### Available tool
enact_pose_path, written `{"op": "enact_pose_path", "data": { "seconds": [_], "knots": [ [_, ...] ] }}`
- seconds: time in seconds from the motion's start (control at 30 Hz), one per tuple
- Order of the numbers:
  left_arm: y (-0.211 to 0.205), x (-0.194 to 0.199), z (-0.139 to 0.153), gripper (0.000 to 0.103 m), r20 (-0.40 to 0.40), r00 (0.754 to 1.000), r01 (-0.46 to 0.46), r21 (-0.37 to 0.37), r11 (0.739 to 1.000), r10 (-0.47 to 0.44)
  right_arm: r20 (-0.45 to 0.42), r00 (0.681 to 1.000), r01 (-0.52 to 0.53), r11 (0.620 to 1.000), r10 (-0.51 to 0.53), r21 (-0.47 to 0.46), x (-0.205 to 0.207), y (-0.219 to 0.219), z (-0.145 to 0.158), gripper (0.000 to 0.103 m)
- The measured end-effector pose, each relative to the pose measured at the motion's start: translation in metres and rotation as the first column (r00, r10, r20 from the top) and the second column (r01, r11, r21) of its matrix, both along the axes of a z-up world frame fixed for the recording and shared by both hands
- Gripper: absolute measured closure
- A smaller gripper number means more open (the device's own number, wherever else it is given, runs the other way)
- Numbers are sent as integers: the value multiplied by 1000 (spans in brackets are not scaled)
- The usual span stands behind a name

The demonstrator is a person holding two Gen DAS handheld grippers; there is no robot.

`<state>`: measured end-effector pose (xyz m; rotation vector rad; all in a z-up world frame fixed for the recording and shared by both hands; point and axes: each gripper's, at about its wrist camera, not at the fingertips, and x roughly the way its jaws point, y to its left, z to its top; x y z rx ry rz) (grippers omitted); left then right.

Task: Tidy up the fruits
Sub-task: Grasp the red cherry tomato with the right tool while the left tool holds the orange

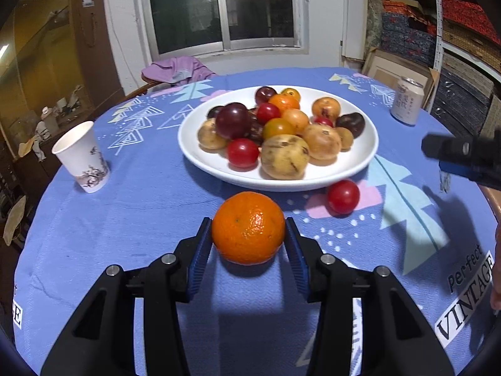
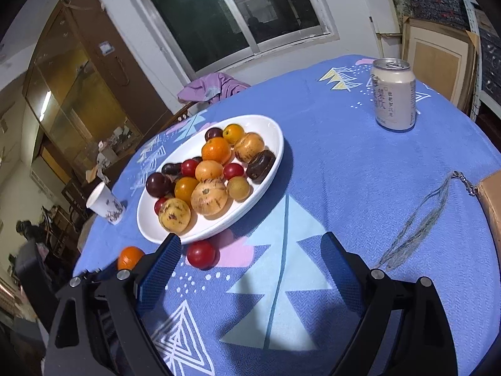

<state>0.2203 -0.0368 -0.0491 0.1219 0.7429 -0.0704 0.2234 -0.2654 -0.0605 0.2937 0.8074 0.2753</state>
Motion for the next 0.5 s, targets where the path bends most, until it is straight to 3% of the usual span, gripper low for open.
{"op": "enact_pose_path", "data": {
  "seconds": [0.2,0.37,0.5],
  "knots": [
    [14,-3,9,57,22,999,-28,-35,999,28,21,991,-122,971,129,-204,-9,48,-8,11],
    [19,-4,12,57,31,999,-28,-55,998,29,62,983,-142,929,173,-343,-13,77,-7,12],
    [21,-5,14,57,32,999,-22,-68,997,24,37,982,-158,907,187,-390,-5,91,-14,12]
  ]
}}
